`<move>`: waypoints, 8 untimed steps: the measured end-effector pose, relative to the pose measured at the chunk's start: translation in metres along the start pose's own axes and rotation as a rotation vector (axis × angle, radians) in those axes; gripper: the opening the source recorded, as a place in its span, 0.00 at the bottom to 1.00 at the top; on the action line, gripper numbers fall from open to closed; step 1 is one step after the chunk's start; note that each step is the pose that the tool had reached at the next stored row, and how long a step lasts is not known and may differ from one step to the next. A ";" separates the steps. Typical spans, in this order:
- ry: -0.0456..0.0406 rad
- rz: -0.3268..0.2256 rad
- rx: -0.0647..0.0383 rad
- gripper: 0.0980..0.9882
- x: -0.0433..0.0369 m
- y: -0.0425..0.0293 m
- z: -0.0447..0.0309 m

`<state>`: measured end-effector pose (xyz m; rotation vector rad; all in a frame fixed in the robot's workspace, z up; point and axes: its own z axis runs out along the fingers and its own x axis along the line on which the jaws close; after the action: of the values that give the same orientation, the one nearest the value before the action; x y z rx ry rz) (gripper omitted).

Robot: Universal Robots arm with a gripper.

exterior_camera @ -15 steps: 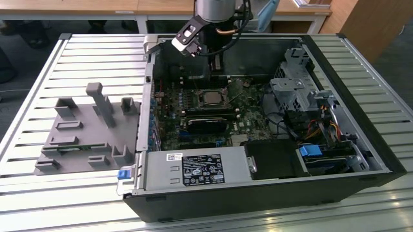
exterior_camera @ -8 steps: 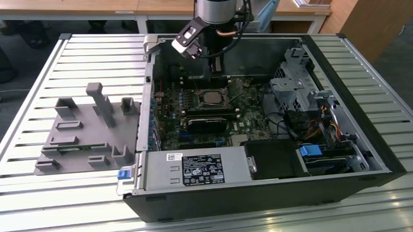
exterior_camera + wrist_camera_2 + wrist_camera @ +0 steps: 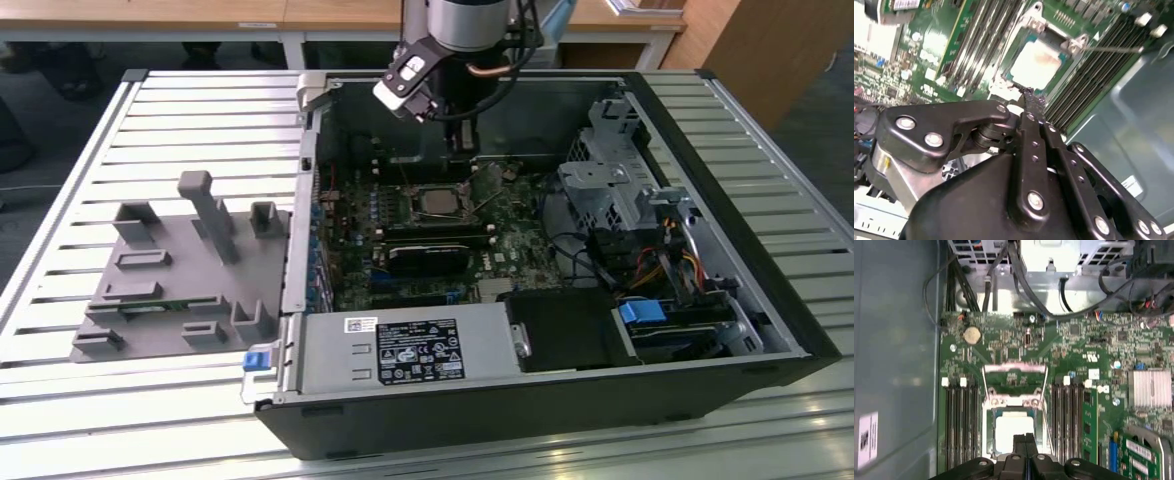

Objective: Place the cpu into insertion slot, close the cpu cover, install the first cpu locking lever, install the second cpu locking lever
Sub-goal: 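Close the cpu cover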

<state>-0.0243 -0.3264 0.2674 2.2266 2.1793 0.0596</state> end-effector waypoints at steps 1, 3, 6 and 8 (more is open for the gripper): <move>0.0011 -0.001 0.001 0.01 0.0001 0.0039 0.0002; 0.0030 -0.005 0.001 0.01 0.0002 0.0107 0.0007; 0.0046 -0.022 0.002 0.01 0.0003 0.0156 0.0011; 0.0054 -0.035 0.002 0.01 0.0004 0.0185 0.0015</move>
<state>-0.0058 -0.3263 0.2668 2.1913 2.2209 0.0630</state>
